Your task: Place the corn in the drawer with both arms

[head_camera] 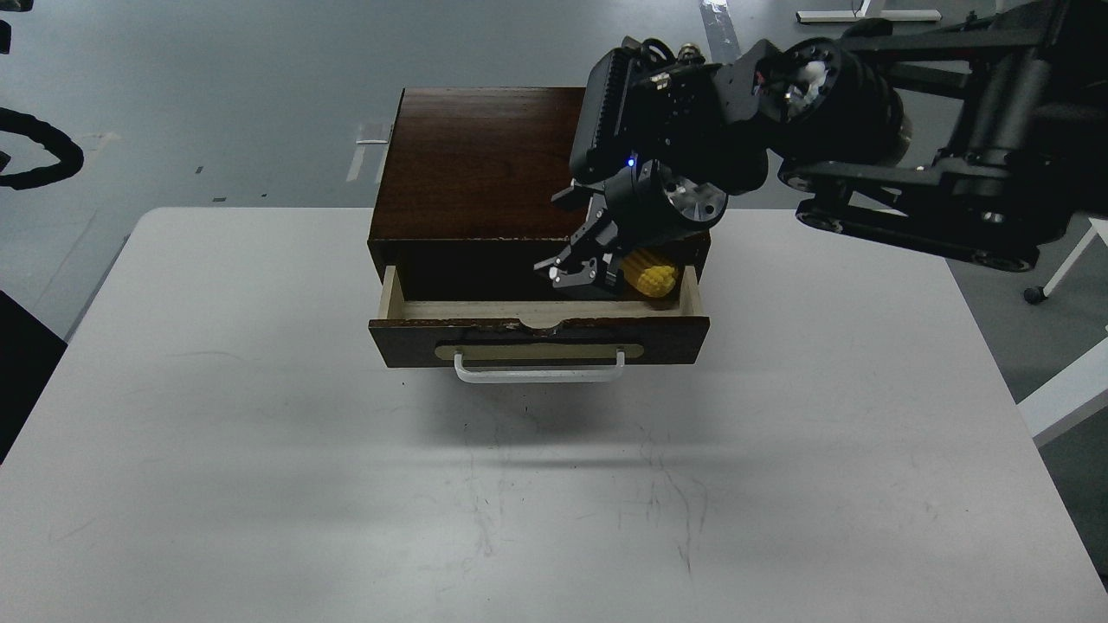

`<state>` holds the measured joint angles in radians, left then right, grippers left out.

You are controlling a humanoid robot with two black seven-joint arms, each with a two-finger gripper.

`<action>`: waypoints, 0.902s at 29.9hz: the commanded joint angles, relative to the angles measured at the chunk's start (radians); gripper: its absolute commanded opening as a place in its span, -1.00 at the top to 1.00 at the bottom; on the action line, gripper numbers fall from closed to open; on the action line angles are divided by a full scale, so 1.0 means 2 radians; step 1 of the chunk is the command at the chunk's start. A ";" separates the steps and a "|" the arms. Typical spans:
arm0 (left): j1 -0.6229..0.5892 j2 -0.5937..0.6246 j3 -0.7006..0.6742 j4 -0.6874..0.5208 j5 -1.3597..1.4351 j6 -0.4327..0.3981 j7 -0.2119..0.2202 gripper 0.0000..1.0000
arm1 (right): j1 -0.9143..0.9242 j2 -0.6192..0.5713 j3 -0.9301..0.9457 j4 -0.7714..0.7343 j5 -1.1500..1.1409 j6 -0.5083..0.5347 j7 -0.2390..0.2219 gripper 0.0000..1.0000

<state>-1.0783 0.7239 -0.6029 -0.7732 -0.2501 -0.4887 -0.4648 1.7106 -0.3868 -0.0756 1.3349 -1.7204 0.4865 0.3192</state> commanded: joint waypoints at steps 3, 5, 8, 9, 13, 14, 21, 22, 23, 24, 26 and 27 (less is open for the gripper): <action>-0.001 0.000 0.000 0.000 0.000 0.000 0.001 -0.96 | 0.004 -0.027 0.049 -0.030 0.149 0.001 -0.003 -0.99; -0.001 0.000 0.001 0.000 0.000 0.000 0.002 -0.96 | 0.001 -0.054 0.071 -0.044 0.198 0.001 -0.003 -1.00; -0.002 0.000 0.001 0.000 0.000 0.000 0.003 -0.96 | -0.002 -0.083 0.094 -0.065 0.270 -0.001 -0.003 -1.00; -0.002 0.000 0.002 0.000 0.000 0.000 0.004 -0.96 | -0.005 -0.091 0.098 -0.080 0.314 -0.003 -0.003 -1.00; -0.002 -0.001 0.004 0.000 0.000 0.000 0.004 -0.96 | -0.009 -0.116 0.110 -0.130 0.437 -0.004 -0.003 -1.00; -0.002 -0.002 0.006 0.000 0.000 0.000 0.004 -0.96 | -0.009 -0.125 0.111 -0.150 0.480 -0.005 -0.004 -1.00; 0.011 -0.008 0.009 0.002 0.001 0.000 0.004 -0.96 | -0.057 -0.154 0.133 -0.220 0.711 -0.005 -0.002 -1.00; 0.015 -0.008 0.009 0.002 0.001 0.000 0.004 -0.96 | -0.071 -0.159 0.141 -0.229 0.753 -0.004 -0.002 -1.00; 0.015 -0.008 0.009 0.002 0.001 0.000 0.004 -0.96 | -0.084 -0.163 0.148 -0.236 0.792 -0.001 -0.002 -1.00; 0.016 -0.009 0.009 0.004 0.001 0.000 0.005 -0.96 | -0.092 -0.166 0.151 -0.238 0.812 0.000 -0.003 -1.00; 0.024 -0.014 0.009 0.005 0.002 0.000 0.004 -0.96 | -0.114 -0.170 0.160 -0.246 0.868 -0.003 -0.003 -1.00; 0.026 -0.016 0.009 0.005 0.002 0.000 0.004 -0.96 | -0.121 -0.170 0.163 -0.251 0.889 -0.003 -0.003 -1.00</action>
<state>-1.0413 0.7015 -0.5843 -0.7646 -0.2479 -0.4887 -0.4565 1.5186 -0.7195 0.2300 0.8583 -0.0782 0.4820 0.3144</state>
